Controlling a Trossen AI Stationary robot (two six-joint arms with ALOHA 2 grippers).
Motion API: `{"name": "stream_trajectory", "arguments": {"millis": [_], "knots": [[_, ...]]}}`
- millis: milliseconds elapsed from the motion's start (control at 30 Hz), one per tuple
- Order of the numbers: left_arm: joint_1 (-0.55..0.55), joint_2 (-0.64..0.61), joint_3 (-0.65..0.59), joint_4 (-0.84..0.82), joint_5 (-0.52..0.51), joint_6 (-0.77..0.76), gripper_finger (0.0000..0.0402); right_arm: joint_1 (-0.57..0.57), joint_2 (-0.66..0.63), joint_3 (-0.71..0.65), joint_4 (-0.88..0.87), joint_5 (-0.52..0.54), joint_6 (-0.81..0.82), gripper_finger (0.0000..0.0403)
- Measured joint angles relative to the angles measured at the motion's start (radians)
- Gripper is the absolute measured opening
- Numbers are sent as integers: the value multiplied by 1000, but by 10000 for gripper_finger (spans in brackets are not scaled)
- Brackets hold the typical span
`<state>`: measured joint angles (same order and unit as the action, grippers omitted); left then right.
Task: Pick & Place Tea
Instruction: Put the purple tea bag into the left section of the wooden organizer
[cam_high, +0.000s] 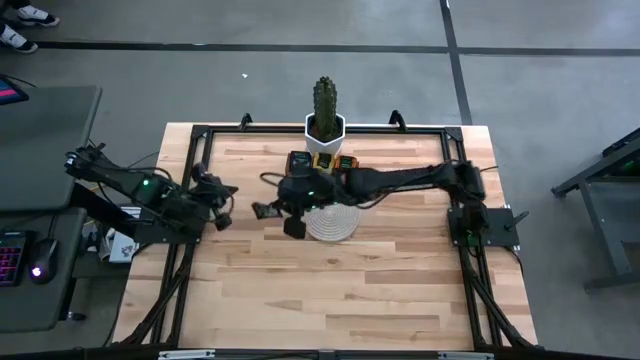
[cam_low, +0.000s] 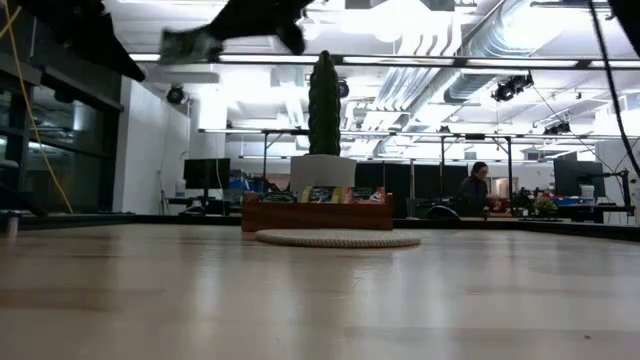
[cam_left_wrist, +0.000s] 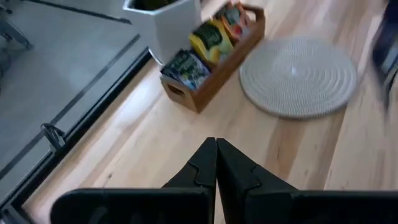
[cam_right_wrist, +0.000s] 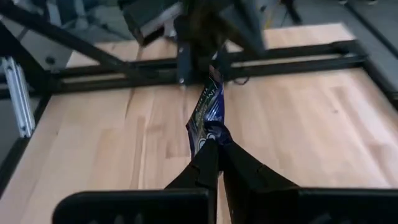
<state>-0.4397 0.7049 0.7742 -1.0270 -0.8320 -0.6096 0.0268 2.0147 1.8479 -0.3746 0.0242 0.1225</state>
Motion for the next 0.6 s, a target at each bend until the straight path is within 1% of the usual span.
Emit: {"name": "stream_trajectory", "arguments": {"millis": [100, 133, 200, 300, 367, 433, 467, 533, 600], "knots": [[0, -60, -36, 43, -11, 2, 1, -13, -104, -106, 47, 47, 11, 3], [0, -76, -48, 70, -11, 4, 1, -19, -152, -167, 88, 56, 22, 3], [0, -109, -82, 162, -11, 39, 1, -23, -247, -310, 221, 109, 58, 3], [1, -150, -139, 415, -9, 170, 1, -21, -383, -546, 509, 209, 115, 3], [3, -167, -176, 626, -8, 282, 1, -8, -442, -687, 733, 285, 128, 3], [10, -169, -201, 834, 9, 390, 1, 12, -470, -793, 945, 368, 122, 3], [19, -168, -209, 927, 21, 435, 1, 21, -478, -832, 1040, 399, 108, 3], [46, -153, -216, 1062, 46, 492, 1, 39, -479, -877, 1204, 450, 76, 3], [83, -131, -216, 1161, 64, 503, 1, 50, -478, -889, 1303, 470, 36, 3]]}}
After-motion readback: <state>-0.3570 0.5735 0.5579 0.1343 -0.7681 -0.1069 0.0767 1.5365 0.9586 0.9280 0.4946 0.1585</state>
